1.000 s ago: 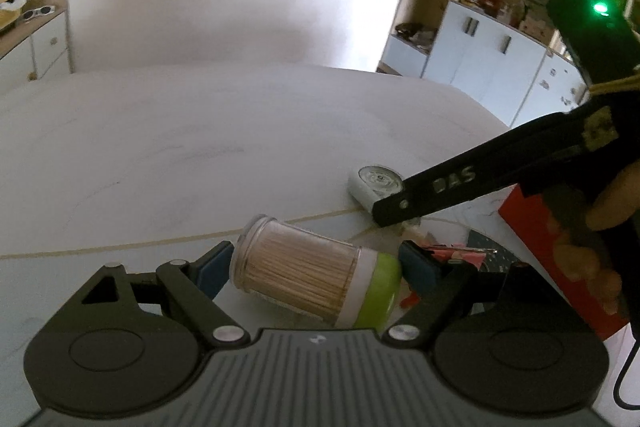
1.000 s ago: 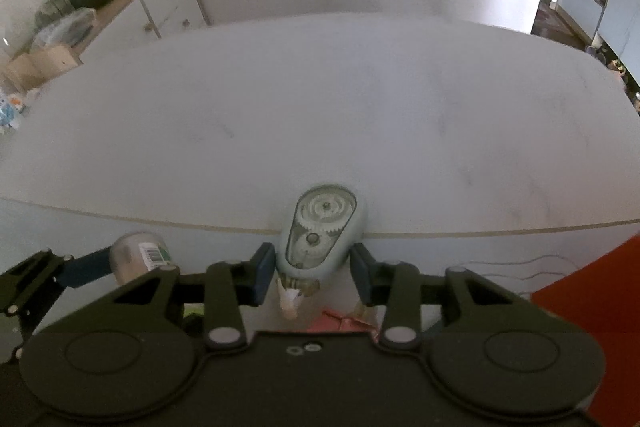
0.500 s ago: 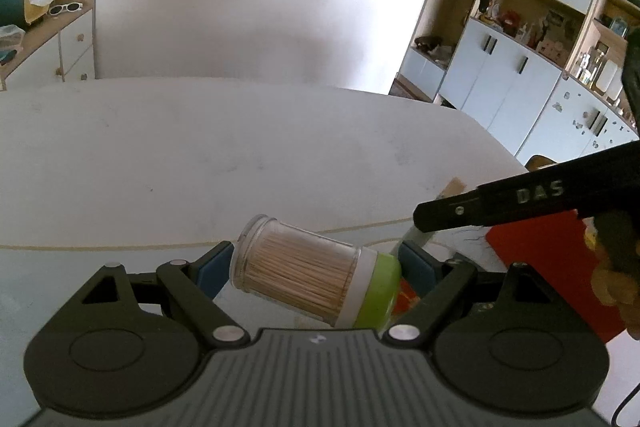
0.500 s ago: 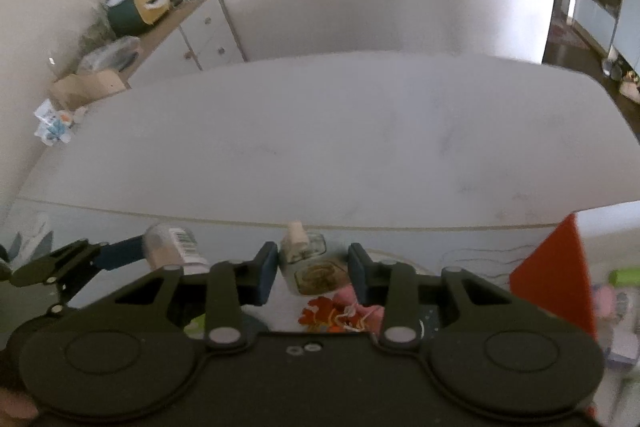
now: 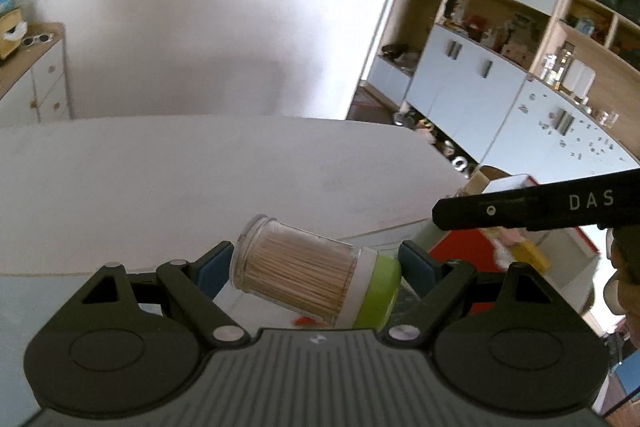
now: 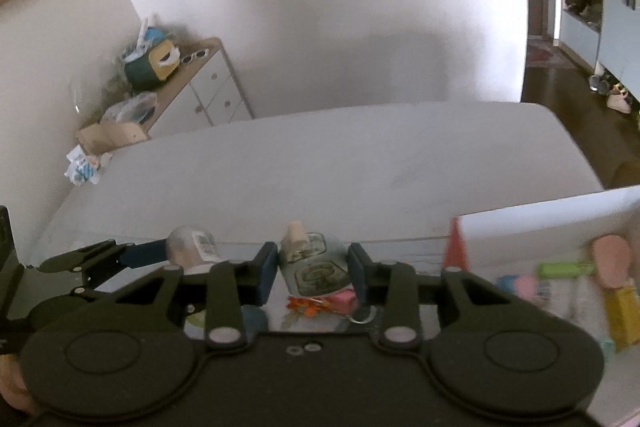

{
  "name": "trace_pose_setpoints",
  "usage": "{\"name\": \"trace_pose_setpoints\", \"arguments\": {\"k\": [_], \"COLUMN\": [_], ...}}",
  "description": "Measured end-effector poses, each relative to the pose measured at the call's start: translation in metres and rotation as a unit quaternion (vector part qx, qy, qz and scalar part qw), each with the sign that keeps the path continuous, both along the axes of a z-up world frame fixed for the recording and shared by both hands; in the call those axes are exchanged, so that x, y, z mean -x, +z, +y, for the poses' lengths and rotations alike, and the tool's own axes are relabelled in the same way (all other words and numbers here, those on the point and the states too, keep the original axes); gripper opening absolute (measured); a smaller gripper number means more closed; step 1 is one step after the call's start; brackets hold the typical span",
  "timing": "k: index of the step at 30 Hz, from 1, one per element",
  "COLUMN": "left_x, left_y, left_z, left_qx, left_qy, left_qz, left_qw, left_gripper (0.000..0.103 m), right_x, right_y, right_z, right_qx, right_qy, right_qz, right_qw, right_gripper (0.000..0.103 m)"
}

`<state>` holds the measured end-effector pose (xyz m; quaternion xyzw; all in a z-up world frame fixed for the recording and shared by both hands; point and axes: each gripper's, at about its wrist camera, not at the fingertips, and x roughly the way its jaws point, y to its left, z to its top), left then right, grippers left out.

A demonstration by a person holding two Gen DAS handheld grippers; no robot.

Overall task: Organize rigid objects
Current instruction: 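Carry the toothpick jar and tape dispenser into the box and open both tools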

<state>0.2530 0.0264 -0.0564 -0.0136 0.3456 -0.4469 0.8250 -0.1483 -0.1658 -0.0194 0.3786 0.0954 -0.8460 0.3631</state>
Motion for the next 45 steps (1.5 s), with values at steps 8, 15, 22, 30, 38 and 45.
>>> {"name": "trace_pose_setpoints", "arguments": {"k": [8, 15, 22, 30, 38, 45], "left_x": [0.04, 0.087, 0.127, 0.163, 0.178, 0.175], "left_y": [0.021, 0.03, 0.032, 0.026, 0.012, -0.012], "left_z": [-0.043, -0.094, -0.146, -0.205, -0.255, -0.29], "left_qx": [-0.009, -0.022, -0.036, -0.084, -0.135, -0.192], "left_qy": [-0.033, -0.062, -0.079, -0.1, -0.098, -0.068], "left_qz": [-0.006, -0.006, 0.0, -0.002, 0.01, 0.044], "left_qw": [0.9994, 0.9978, 0.9962, 0.9914, 0.9859, 0.9781], "left_gripper": [0.089, 0.089, 0.089, 0.089, 0.089, 0.089], "right_x": [0.013, 0.031, 0.055, 0.082, 0.108, 0.126], "right_y": [0.014, 0.021, 0.022, 0.013, -0.001, -0.021], "right_z": [0.062, 0.117, 0.168, 0.213, 0.237, 0.236], "right_qx": [0.008, 0.006, -0.001, -0.006, -0.008, -0.016], "right_qy": [-0.021, -0.03, -0.049, -0.067, -0.078, -0.079], "right_qz": [0.007, 0.011, 0.012, 0.004, -0.009, -0.024], "right_qw": [1.0, 0.999, 0.999, 0.998, 0.997, 0.996], "right_gripper": [0.037, 0.037, 0.037, 0.037, 0.037, 0.037]}}
